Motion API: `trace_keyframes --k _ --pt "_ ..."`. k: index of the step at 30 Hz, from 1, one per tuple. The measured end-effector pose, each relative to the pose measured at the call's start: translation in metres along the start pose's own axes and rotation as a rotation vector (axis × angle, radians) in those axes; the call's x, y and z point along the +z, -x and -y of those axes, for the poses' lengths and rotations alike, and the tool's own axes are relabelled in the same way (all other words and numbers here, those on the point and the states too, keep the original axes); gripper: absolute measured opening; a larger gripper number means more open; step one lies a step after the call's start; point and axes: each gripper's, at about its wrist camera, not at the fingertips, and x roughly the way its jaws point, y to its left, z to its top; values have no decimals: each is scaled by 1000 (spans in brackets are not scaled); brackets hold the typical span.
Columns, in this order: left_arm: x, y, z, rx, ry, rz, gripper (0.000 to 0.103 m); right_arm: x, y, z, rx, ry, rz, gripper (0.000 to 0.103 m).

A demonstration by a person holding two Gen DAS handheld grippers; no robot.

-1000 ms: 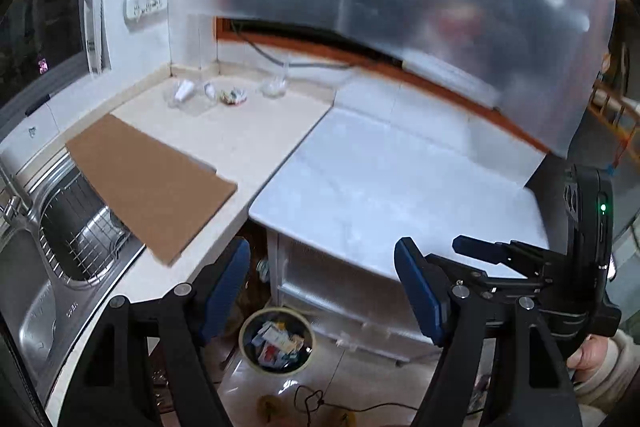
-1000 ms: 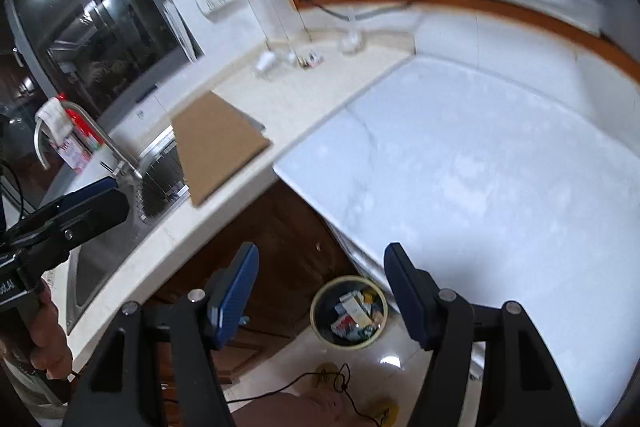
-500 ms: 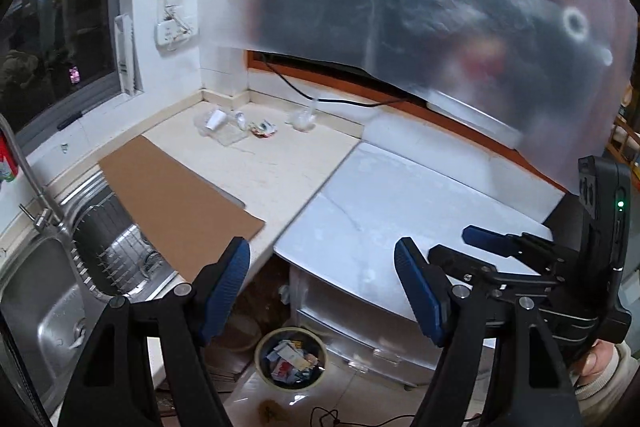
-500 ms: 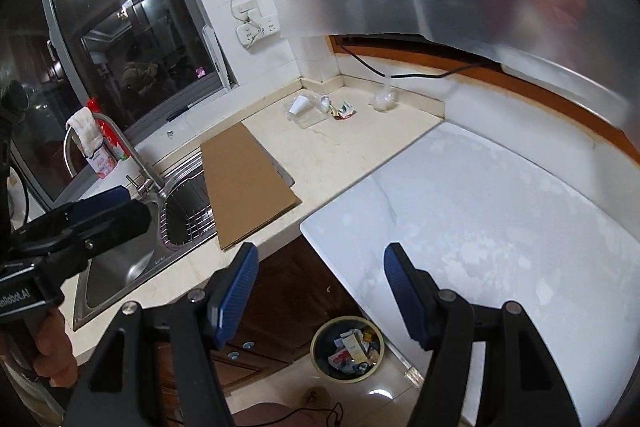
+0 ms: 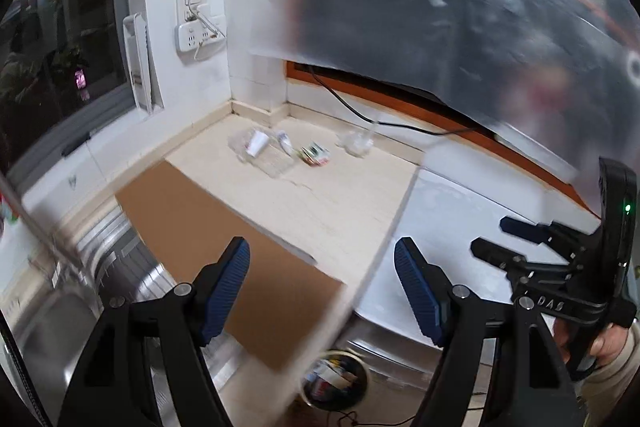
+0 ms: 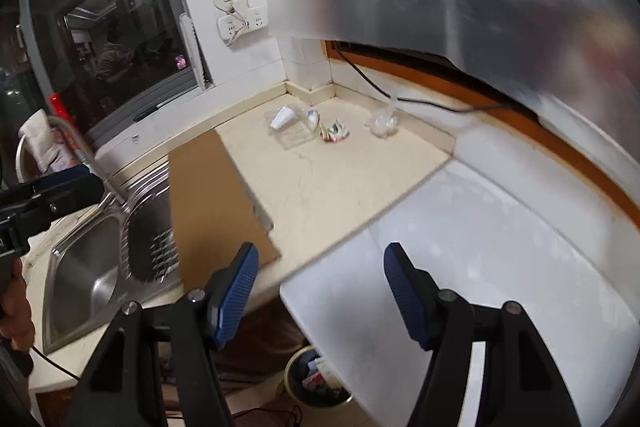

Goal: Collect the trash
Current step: 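Raise both tools back up toward the counter, then grasp the clear plastic clamshell with the left gripper while the right gripper grasps the green snack bag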

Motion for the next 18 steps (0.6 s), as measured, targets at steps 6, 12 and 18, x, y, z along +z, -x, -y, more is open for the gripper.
trace_keyframes --k 6,12,18 --pt "72 -68 -67 2 -42 -42 73 71 -61 -18 -72 40 -7 65" --pt "124 -176 -121 -40 5 -141 73 123 -149 -20 -110 43 -74 54" --pt "132 -301 -153 -77 117 -301 73 142 -241 -8 -138 35 -149 51"
